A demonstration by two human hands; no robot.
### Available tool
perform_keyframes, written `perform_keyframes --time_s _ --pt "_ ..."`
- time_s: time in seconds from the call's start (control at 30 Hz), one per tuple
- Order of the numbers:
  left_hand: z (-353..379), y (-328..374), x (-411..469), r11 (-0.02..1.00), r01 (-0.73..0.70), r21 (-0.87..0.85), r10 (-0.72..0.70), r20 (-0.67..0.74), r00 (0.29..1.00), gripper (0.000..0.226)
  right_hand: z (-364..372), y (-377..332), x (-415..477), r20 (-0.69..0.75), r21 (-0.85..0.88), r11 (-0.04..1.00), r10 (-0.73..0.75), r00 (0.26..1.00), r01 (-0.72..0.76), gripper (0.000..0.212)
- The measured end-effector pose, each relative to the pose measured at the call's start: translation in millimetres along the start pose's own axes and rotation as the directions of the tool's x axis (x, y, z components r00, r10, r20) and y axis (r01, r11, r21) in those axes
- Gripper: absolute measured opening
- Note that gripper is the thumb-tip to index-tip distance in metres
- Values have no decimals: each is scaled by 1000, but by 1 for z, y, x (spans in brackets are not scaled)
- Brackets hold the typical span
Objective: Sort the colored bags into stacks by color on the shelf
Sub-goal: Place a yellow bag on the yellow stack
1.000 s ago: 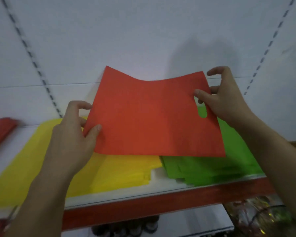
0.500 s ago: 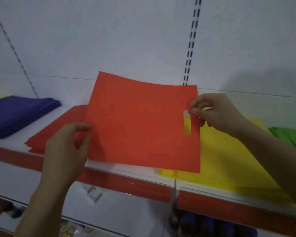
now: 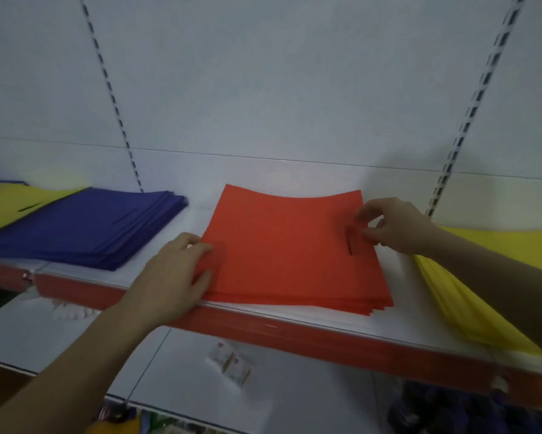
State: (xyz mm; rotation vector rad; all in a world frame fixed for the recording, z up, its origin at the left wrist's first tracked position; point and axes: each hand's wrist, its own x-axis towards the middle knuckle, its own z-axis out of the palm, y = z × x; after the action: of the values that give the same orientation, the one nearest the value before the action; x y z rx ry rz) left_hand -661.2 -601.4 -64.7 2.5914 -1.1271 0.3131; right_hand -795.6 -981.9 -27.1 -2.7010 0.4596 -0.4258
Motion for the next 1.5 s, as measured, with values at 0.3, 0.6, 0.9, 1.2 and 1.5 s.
perform_keyframes --time_s 0.3,0.6,0.9,1.2,1.5 --pt "-52 -76 21 964 -102 247 73 124 990 75 -27 -76 51 278 -383 859 -243 929 339 43" --pt "-117 -173 20 870 -72 487 -41 216 975 104 47 -227 142 528 -353 509 -583 617 785 64" --pt "-142 -294 -9 834 21 551 -172 224 959 122 151 -357 203 581 -268 416 -650 490 869 70" --pt "-157 -488 -11 874 164 456 -278 194 941 103 249 -505 253 545 -313 445 -640 542 839 60" --pt "-155 -684 12 872 447 200 -478 150 865 110 334 -604 285 597 -253 602 -519 611 758 49"
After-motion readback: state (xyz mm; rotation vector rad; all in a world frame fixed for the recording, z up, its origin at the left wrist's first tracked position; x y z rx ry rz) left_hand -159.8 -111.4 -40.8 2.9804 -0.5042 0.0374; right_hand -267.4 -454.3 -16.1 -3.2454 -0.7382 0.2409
